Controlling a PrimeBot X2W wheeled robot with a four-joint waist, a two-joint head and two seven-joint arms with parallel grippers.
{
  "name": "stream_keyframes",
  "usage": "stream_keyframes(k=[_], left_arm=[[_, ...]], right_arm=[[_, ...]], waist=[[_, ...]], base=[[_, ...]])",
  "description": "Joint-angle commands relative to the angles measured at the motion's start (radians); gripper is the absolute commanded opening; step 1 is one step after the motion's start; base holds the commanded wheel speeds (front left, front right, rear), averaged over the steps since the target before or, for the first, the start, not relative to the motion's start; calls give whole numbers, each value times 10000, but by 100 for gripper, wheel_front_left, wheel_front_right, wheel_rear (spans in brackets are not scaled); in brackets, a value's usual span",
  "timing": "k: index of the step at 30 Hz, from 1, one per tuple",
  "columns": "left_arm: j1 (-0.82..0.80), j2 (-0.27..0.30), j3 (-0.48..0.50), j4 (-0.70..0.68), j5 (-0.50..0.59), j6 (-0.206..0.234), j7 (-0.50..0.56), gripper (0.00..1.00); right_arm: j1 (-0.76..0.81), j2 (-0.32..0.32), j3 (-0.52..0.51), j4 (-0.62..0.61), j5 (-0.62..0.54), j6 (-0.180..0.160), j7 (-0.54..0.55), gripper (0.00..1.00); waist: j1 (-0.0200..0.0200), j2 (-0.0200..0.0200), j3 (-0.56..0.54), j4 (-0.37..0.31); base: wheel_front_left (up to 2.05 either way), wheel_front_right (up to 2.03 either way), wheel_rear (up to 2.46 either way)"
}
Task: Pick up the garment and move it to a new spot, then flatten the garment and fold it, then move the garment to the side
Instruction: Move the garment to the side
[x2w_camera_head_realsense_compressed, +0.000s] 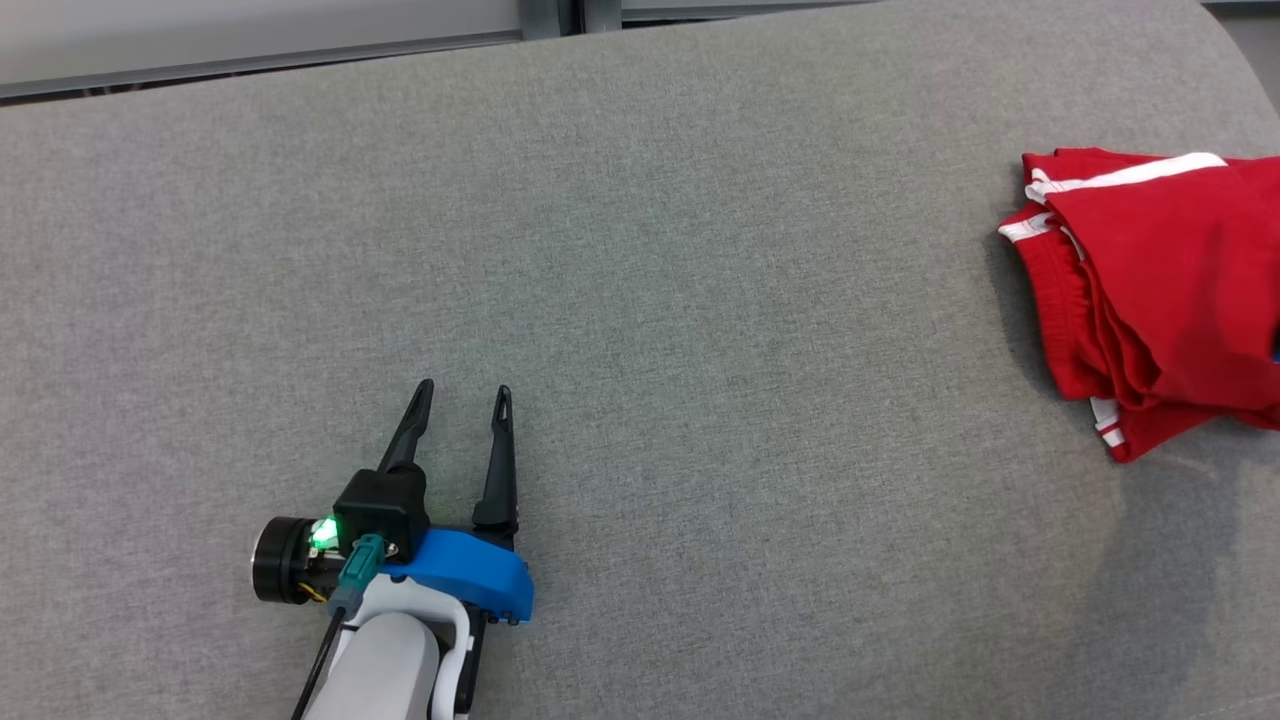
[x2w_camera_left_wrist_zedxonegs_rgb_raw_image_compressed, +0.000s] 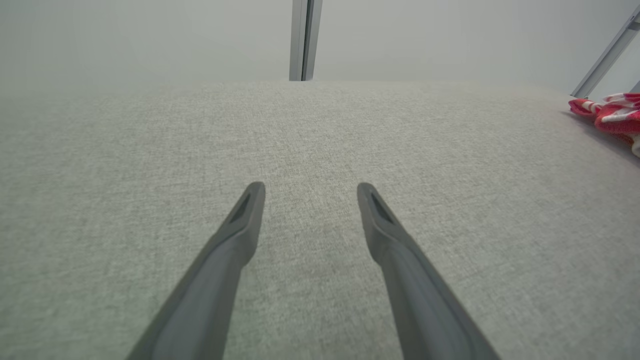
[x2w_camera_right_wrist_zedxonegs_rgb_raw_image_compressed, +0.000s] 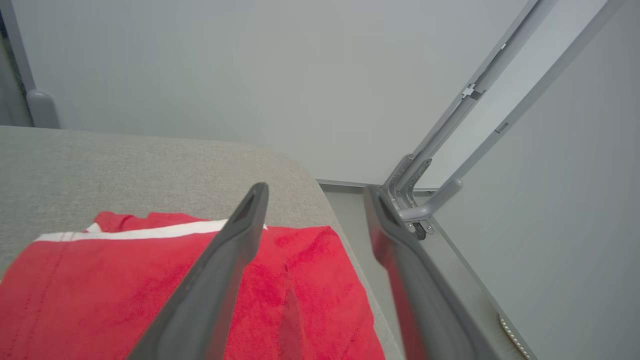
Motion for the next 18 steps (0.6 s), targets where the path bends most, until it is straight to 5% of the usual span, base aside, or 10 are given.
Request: stream_keyframes(k=[1,10,18], left_arm=[[-51,-3,59,-45,16,49,-23,100],[273,5,317,-206,-102,382,-23,100],[557,-1,641,-275,-63,653,-23,100]], right_arm=[[151,270,-76,-180,-28,1,-8,100],[1930,2732,325,-3022,921,1,-6,100],[3836,3345,1595,-3893,1994,1,-8,100]], waist=[[1,0,-50,-23],[1,0,-648,125],[1,0,-1155,734]], base=[[0,0,0],[0,0,0],[0,0,0]])
